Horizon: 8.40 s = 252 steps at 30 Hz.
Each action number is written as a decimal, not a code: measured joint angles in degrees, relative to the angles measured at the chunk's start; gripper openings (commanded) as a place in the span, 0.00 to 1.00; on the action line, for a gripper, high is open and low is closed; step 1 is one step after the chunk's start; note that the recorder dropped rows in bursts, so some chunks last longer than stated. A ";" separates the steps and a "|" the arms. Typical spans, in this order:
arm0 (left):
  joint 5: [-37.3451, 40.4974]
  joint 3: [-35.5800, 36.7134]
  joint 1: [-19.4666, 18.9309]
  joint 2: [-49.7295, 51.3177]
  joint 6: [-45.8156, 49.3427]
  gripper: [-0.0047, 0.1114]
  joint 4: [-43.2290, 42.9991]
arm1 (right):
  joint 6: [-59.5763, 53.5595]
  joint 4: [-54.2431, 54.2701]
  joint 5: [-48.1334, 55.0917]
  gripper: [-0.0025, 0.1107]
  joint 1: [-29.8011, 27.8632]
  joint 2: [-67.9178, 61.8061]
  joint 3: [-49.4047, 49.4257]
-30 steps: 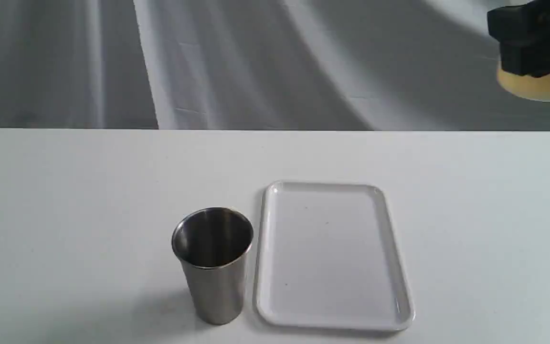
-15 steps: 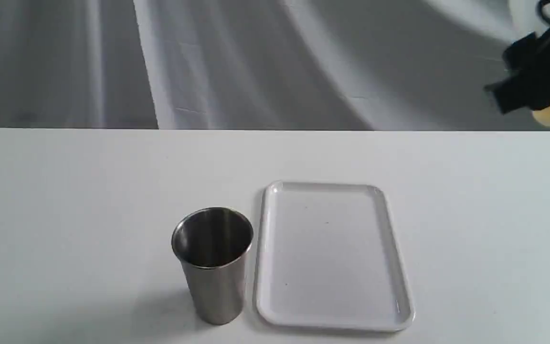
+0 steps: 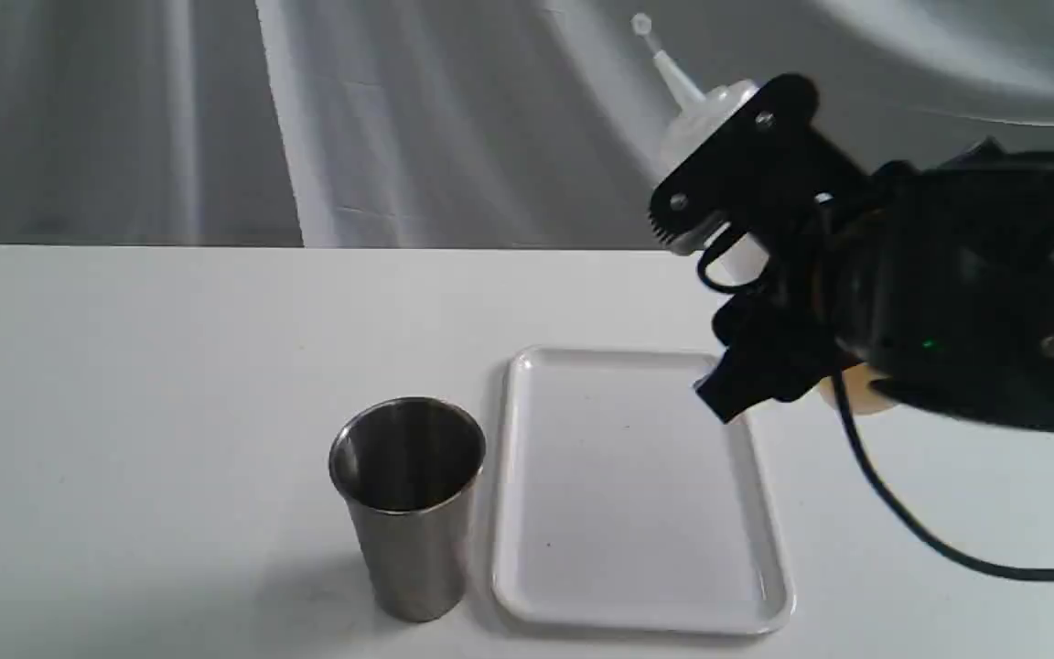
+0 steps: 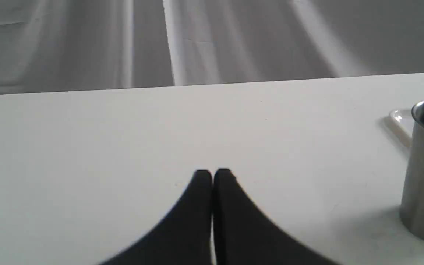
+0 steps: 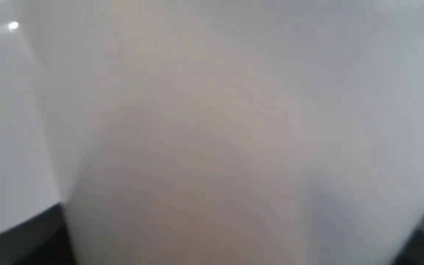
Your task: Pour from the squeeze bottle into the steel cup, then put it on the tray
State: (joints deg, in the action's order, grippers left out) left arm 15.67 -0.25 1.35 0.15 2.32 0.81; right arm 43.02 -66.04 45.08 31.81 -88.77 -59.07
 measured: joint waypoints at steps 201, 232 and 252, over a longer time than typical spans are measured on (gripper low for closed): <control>0.00 0.00 0.00 0.00 0.00 0.04 0.00 | -36.22 -32.39 12.11 0.02 10.82 -16.41 -0.62; 0.00 0.00 0.00 0.00 0.00 0.04 0.00 | -21.47 -32.39 12.34 0.02 9.97 -16.41 -0.62; 0.00 0.00 0.00 0.00 0.00 0.04 0.00 | -7.12 -32.36 11.82 0.02 9.78 -16.41 4.01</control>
State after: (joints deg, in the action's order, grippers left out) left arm 15.67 -0.25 1.35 0.15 2.32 0.81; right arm 35.91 -98.40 56.90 41.59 -105.18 -55.06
